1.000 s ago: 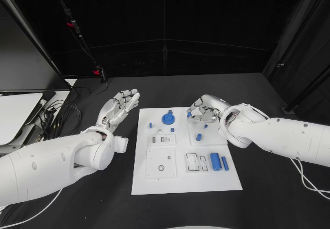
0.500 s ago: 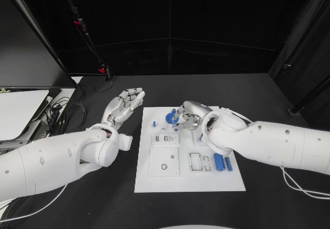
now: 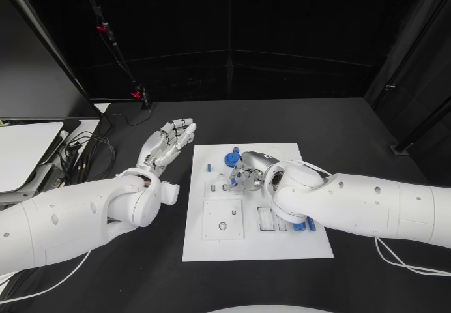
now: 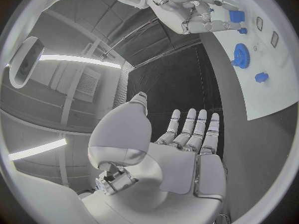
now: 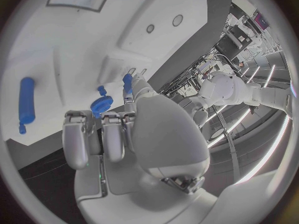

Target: Assemble the parts on the task board

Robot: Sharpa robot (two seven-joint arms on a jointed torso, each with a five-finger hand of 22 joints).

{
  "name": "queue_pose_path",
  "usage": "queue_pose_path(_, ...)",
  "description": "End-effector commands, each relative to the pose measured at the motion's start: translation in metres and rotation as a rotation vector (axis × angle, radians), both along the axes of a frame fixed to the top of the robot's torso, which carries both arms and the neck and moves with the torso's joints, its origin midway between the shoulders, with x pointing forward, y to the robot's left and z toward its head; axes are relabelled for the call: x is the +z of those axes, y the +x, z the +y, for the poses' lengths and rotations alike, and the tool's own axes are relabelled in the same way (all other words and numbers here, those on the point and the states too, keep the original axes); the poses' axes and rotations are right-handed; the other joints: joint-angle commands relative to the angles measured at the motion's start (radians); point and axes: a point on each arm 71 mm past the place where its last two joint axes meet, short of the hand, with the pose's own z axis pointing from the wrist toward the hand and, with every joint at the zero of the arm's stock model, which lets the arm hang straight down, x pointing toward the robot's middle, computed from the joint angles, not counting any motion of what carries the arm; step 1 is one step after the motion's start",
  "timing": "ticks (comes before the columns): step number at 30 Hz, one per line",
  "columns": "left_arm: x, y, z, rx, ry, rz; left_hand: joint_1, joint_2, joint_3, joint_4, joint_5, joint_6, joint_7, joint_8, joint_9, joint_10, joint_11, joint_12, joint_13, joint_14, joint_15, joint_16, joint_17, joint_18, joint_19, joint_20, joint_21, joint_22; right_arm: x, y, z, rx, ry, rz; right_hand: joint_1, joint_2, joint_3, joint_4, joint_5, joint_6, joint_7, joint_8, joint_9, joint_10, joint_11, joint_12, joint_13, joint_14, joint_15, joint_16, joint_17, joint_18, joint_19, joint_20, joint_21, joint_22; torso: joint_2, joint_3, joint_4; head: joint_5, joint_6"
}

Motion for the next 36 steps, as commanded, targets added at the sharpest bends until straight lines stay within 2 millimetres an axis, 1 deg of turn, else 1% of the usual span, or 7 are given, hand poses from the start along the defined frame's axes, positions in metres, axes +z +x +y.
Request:
queue_pose_path(1,0.0167,-0.0052,-0.0008,-0.026,-0.059,-0.227,0.0,0.01,-0.001,-0.001,0.004,0.006,0.17,0.003,-0.001,0.008,0.001,0.006,0.0,0.009,0.0,0.006,0.001,-0.008,-0.006,-0.003,0.006,0.001,-0.0066,-0.0014,0.0004,-0.011,-0.038,0.021,-0.001,0.009,0.001,-0.007,0.006,0.002,0.003,-0.003,0.001,0.106,0.008,0.003,0.263,0.106,0.006,0.002,0.263,-0.007,0.104,0.008,0.003,0.263,0.0,0.0007,0.0001,-0.001,-0.001)
queue_pose_path(7,0.0165,-0.0053,-0.0008,-0.027,-0.059,-0.226,0.001,0.01,-0.002,-0.001,0.004,0.006,0.17,0.002,-0.001,0.008,0.001,0.006,0.0,0.009,0.0,0.007,0.001,-0.008,-0.007,-0.003,0.006,0.001,-0.0112,-0.0029,0.0006,-0.01,-0.041,0.025,-0.002,0.01,0.002,-0.009,0.008,0.002,0.005,-0.004,0.001,0.106,0.009,0.003,0.263,0.106,0.008,0.002,0.263,-0.007,0.104,0.01,0.003,0.263,0.001,0.0012,0.0021,-0.005,-0.002)
queue_pose_path(9,0.0164,-0.0052,-0.0005,-0.026,-0.058,-0.226,0.001,0.01,-0.002,-0.001,0.004,0.006,0.17,0.002,-0.001,0.008,0.001,0.006,0.0,0.009,0.0,0.007,0.001,-0.008,-0.007,-0.003,0.006,0.001,-0.0116,-0.0031,0.0008,-0.009,-0.039,0.024,-0.003,0.009,0.001,-0.01,0.009,0.002,0.007,-0.006,0.0,0.106,0.01,0.003,0.263,0.106,0.009,0.002,0.263,-0.007,0.104,0.01,0.003,0.263,0.0,0.0009,0.0016,-0.005,-0.001)
queue_pose_path(14,0.0162,-0.0051,-0.0003,-0.025,-0.058,-0.226,0.001,0.01,-0.002,-0.001,0.004,0.006,0.17,0.002,-0.001,0.008,0.001,0.006,0.0,0.009,0.0,0.007,0.001,-0.008,-0.007,-0.003,0.006,0.001,-0.0109,-0.003,0.0015,-0.009,-0.024,0.01,-0.005,0.008,0.0,-0.013,0.012,-0.002,0.008,-0.01,-0.001,0.106,0.013,0.003,0.263,0.106,0.011,0.002,0.263,-0.007,0.104,0.012,0.003,0.263,0.001,0.002,0.0042,-0.004,-0.001)
queue_pose_path(16,0.0162,-0.0053,-0.0002,-0.025,-0.058,-0.225,0.002,0.011,-0.002,-0.001,0.005,0.006,0.17,0.003,-0.002,0.008,0.001,0.006,0.0,0.009,0.0,0.007,0.001,-0.008,-0.007,-0.003,0.006,0.001,-0.0101,-0.003,0.0024,-0.009,-0.014,0.002,-0.006,0.007,0.0,-0.014,0.013,-0.004,0.009,-0.012,-0.002,0.106,0.014,0.003,0.263,0.106,0.012,0.002,0.263,-0.007,0.104,0.014,0.003,0.263,0.0,0.001,0.002,-0.002,0.0)
queue_pose_path(22,0.016,-0.0052,0.0002,-0.023,-0.056,-0.225,0.002,0.011,-0.002,-0.001,0.005,0.006,0.17,0.003,-0.002,0.008,0.001,0.006,0.0,0.009,0.0,0.007,0.001,-0.008,-0.007,-0.003,0.006,0.001,-0.0098,-0.0034,0.0043,-0.005,-0.01,-0.001,-0.007,0.006,-0.001,-0.015,0.014,-0.005,0.01,-0.014,-0.003,0.106,0.014,0.003,0.263,0.106,0.012,0.002,0.263,-0.007,0.104,0.014,0.003,0.263,0.0,-0.0001,0.0003,-0.004,0.0)
queue_pose_path(36,0.0157,-0.0049,-0.0008,-0.026,-0.057,-0.224,0.003,0.013,-0.002,-0.002,0.005,0.007,0.17,0.003,-0.002,0.008,0.0,0.006,0.0,0.009,0.0,0.007,0.001,-0.008,-0.007,-0.003,0.006,0.001,-0.0102,-0.0016,0.0045,-0.007,-0.018,-0.01,-0.013,0.004,-0.003,-0.02,0.015,-0.015,0.016,-0.025,-0.006,0.106,0.02,0.003,0.263,0.106,0.016,0.002,0.263,-0.007,0.104,0.019,0.003,0.263,0.0,0.0008,0.0025,-0.008,-0.002)
